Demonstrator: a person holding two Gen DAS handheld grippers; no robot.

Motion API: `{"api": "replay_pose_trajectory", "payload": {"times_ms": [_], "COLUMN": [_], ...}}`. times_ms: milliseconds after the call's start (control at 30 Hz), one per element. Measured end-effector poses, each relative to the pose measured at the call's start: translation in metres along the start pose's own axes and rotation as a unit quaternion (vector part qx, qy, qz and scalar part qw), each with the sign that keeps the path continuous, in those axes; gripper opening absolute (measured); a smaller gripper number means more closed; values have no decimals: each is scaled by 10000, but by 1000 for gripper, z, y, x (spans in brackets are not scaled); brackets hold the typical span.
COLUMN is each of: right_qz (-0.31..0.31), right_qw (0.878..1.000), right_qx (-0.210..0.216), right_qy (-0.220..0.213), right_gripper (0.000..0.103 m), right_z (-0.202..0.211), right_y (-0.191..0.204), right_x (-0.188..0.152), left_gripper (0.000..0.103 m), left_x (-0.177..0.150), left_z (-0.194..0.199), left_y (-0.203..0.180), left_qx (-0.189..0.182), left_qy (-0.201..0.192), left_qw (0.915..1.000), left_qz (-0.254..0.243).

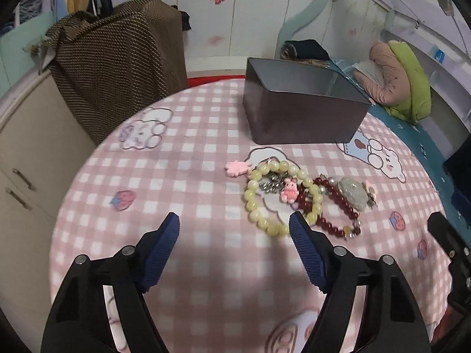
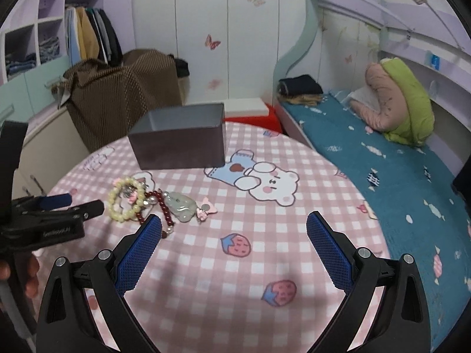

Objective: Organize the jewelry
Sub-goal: 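Reach the left tool to the pale yellow bead bracelet and close on it, then carry the yellow bracelet into the grey box and open the left tool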

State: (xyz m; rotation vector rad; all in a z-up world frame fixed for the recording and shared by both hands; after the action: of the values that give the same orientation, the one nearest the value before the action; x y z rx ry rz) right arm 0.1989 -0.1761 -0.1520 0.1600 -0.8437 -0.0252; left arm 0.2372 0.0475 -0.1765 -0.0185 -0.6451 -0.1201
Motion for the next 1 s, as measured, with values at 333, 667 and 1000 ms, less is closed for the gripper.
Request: {"api": "replay_pose_trajectory", "payload": {"times_ms": [333,667,1000], "right_qz": [279,650,810], "right_qw": [9985,9926,9876], "right_qx": [102,169,591], "right_qy": [465,1014,1206], "right_gripper": [95,63,30], "right_z": [-39,-76,-88], "right_y": [0,7,19], "right_x": [12,12,15], "left_gripper": [10,8,8], "left_x": [3,1,1], "left_z": [-15,12,22], "left_y": [4,9,10], "left_qx": [279,12,-349], "left_qy": [97,-281,-325], "left_qw": [9995,9996,9989], "left_qz": [-121,-51,-19]}}
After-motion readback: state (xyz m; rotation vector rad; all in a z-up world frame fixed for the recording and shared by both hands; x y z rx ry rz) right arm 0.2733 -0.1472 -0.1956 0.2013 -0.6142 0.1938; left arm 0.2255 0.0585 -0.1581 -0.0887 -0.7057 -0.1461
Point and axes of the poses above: each gripper's, at about its wrist camera, not at the fingertips, and z roughly against the way its jaws point, y to its left, x to its top, the point moved 1 cm from there along -z, roughly the way its jaws point, and after that the axes turned 8 degrees about -z, right-handed, at the moved point
